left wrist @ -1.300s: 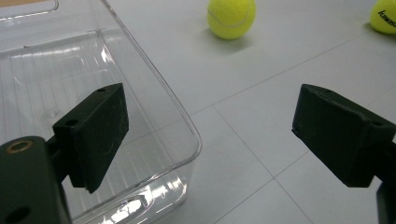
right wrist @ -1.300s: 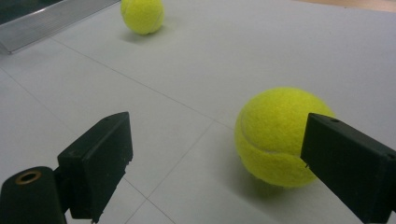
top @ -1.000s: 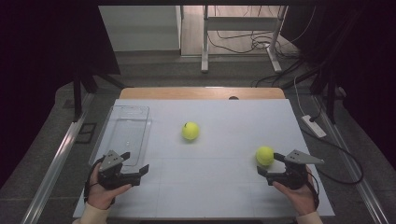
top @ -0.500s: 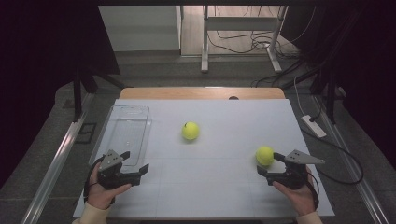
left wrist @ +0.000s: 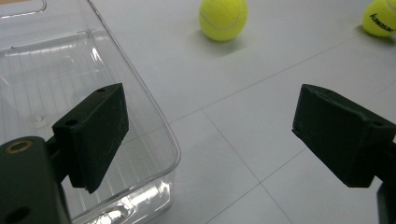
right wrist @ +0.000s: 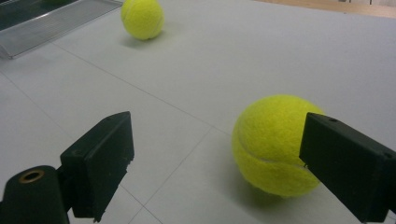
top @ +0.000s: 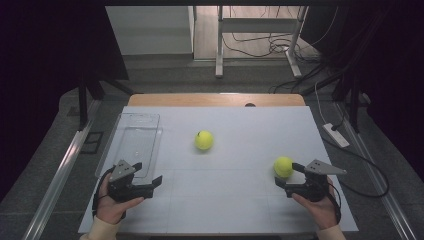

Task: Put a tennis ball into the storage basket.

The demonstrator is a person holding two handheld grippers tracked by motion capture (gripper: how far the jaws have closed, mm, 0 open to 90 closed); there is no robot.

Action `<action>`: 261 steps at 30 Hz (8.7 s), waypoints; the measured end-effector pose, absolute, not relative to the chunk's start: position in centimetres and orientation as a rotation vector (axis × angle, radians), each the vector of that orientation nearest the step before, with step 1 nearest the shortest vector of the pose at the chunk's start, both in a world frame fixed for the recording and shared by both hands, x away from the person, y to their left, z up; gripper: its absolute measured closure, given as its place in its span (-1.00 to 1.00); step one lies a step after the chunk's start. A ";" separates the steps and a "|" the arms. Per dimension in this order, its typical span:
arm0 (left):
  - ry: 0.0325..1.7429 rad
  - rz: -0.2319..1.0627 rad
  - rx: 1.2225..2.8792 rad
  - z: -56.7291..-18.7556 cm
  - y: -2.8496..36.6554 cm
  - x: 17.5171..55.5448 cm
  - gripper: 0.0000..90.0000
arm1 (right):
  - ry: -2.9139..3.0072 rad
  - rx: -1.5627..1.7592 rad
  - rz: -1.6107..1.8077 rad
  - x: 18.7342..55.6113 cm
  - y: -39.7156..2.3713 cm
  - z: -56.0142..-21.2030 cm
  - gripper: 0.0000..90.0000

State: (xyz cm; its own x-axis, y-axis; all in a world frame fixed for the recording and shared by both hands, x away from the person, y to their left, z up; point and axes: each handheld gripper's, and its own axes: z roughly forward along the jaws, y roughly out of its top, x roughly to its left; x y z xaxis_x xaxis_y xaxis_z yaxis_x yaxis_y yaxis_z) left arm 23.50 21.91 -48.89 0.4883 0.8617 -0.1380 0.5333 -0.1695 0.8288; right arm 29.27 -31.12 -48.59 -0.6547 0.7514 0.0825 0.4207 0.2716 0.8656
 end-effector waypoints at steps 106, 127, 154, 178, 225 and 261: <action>1.124 0.421 2.006 -45.1 14.6 32.3 -0.75 | 2.188 1.057 1.345 29.3 -30.6 -48.4 -0.76; 1.101 0.437 2.040 -44.3 13.2 33.7 -0.75 | 2.184 1.055 1.334 29.3 -30.7 -48.4 -0.76; 1.121 0.426 2.091 -44.8 12.1 37.2 -0.77 | 2.186 1.054 1.340 29.4 -30.7 -48.5 -0.76; 1.125 0.431 2.133 -44.7 10.5 39.6 -0.79 | 2.189 1.050 1.327 29.1 -30.6 -48.5 -0.76; 1.180 0.360 2.171 -45.5 8.7 44.1 -0.85 | 2.187 1.061 1.327 29.4 -30.8 -48.7 -0.76; 1.214 0.215 2.226 -49.0 8.0 45.4 -0.89 | 2.185 1.067 1.310 29.4 -30.9 -48.8 -0.75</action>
